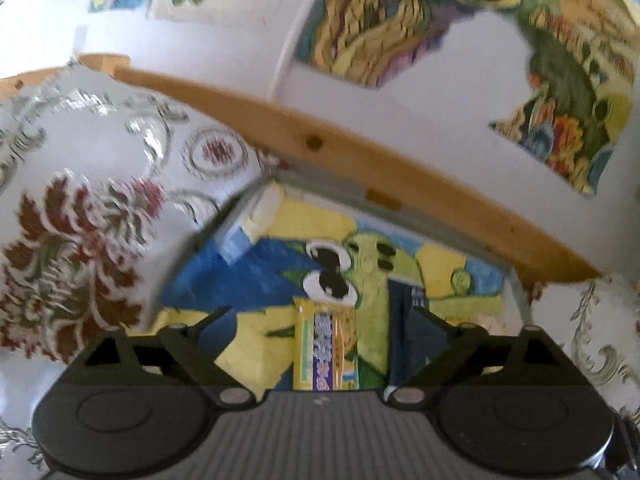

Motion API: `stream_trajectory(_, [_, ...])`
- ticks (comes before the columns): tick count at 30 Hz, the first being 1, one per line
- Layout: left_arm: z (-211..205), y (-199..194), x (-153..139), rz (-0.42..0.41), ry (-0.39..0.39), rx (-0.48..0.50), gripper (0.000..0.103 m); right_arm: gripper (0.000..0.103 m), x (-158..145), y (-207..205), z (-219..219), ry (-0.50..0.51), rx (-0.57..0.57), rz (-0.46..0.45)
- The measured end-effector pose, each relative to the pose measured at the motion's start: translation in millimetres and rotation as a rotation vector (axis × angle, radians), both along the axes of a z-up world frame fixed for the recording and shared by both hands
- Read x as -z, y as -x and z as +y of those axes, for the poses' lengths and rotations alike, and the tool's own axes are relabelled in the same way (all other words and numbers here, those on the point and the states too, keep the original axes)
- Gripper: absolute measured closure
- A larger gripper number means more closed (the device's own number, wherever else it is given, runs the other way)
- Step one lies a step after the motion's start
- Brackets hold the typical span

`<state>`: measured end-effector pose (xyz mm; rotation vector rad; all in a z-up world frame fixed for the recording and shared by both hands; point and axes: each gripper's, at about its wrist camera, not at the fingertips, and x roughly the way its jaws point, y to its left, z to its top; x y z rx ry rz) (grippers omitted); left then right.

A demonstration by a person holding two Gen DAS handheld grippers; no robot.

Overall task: Organize snacks
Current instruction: 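Lower the dried-fish packet into the grey tray and open right gripper while left gripper releases the yellow packet there, then lift both open tools up away from the grey tray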

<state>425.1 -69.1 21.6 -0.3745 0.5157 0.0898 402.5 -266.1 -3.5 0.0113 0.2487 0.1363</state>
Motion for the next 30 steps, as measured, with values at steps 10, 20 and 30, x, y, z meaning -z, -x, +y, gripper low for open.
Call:
stream_trajectory(10, [11.0, 61.5, -41.0, -0.116, -0.020, -0.012, 0.001, 0.001, -53.6, 56.9, -6.7, -0.038, 0.029, -0.092])
stream_trajectory(20, [25.5, 134.3, -55.3, -0.176, -0.072, -0.022, 0.000, 0.001, -70.8, 118.6, -1.0, -0.077, 0.012, -0.107])
stream_trajectory(30, [40.1, 204.7, -49.1, -0.209, -0.093, -0.031, 0.000, 0.001, -69.8, 184.7, 3.6, -0.075, 0.012, -0.115])
